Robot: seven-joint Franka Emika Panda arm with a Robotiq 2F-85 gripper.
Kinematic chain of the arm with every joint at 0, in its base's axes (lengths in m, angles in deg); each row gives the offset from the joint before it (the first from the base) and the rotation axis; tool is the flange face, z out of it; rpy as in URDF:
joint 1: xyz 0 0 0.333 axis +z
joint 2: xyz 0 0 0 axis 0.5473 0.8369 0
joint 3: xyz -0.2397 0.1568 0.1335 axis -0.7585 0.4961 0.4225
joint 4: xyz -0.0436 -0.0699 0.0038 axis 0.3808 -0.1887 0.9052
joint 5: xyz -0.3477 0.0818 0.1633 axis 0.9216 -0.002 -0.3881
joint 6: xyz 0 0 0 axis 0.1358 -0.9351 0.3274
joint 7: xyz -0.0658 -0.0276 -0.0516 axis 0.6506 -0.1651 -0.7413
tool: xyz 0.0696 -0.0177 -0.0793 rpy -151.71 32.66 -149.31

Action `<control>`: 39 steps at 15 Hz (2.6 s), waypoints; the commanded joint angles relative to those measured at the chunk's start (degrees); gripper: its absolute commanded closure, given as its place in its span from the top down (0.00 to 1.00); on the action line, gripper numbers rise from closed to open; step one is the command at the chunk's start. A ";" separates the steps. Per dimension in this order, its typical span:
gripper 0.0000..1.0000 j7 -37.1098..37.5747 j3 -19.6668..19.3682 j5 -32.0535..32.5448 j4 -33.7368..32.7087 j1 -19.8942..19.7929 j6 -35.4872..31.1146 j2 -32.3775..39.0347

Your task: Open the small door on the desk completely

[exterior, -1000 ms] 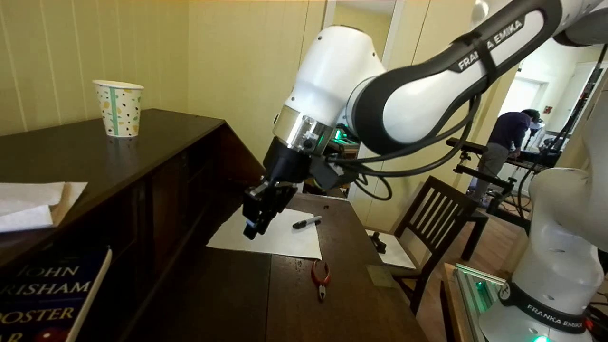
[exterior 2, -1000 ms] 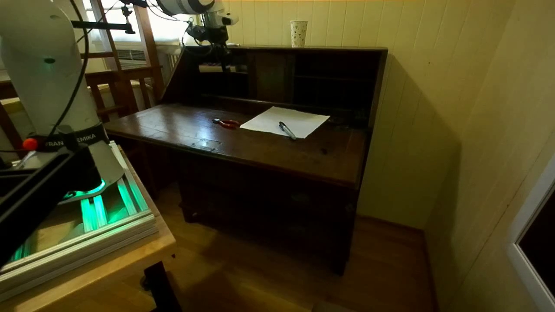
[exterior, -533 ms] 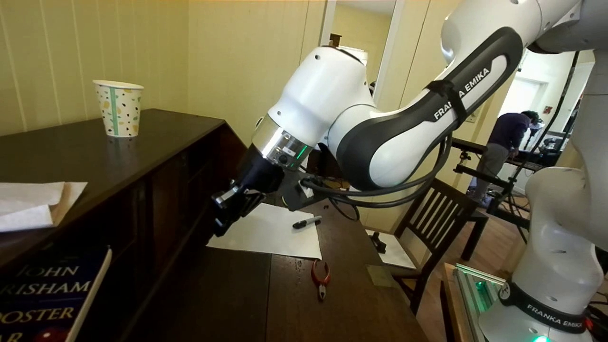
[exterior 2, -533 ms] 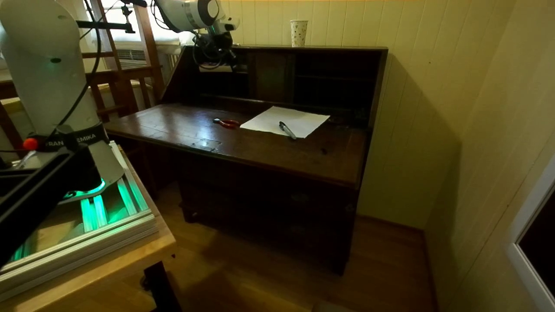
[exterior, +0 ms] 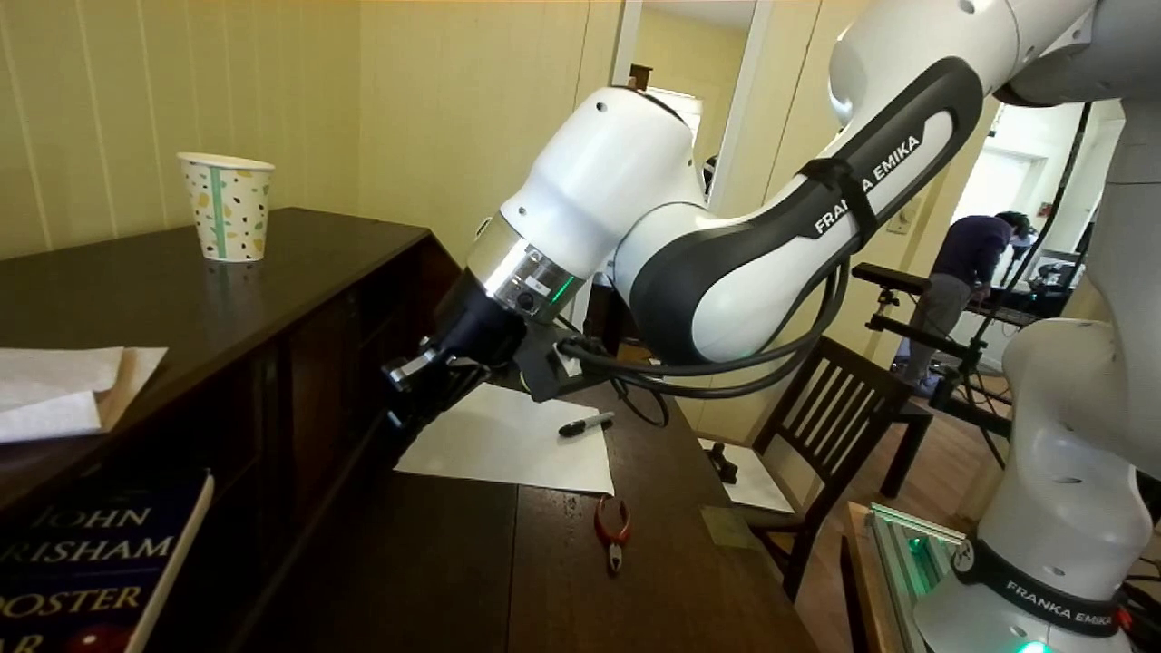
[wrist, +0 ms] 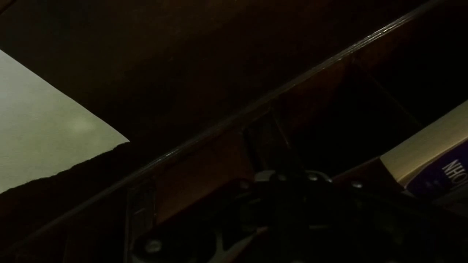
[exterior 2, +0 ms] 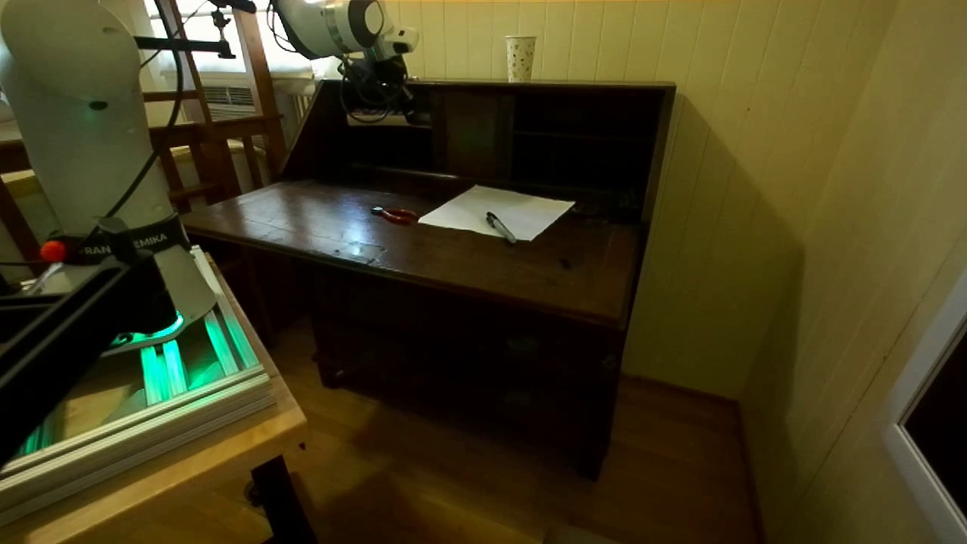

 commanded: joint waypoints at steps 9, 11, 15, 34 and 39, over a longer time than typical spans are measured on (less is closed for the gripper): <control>0.00 4.73 -9.68 8.74 -8.09 6.78 -10.38 10.60; 0.00 4.09 -9.89 7.62 -9.59 7.33 -11.83 12.58; 0.00 3.83 -11.05 7.59 -12.61 8.64 -13.91 15.46; 0.00 6.38 -27.47 6.61 -17.80 20.39 -17.13 18.79; 0.00 11.15 -34.82 5.94 -15.42 26.33 -17.42 17.74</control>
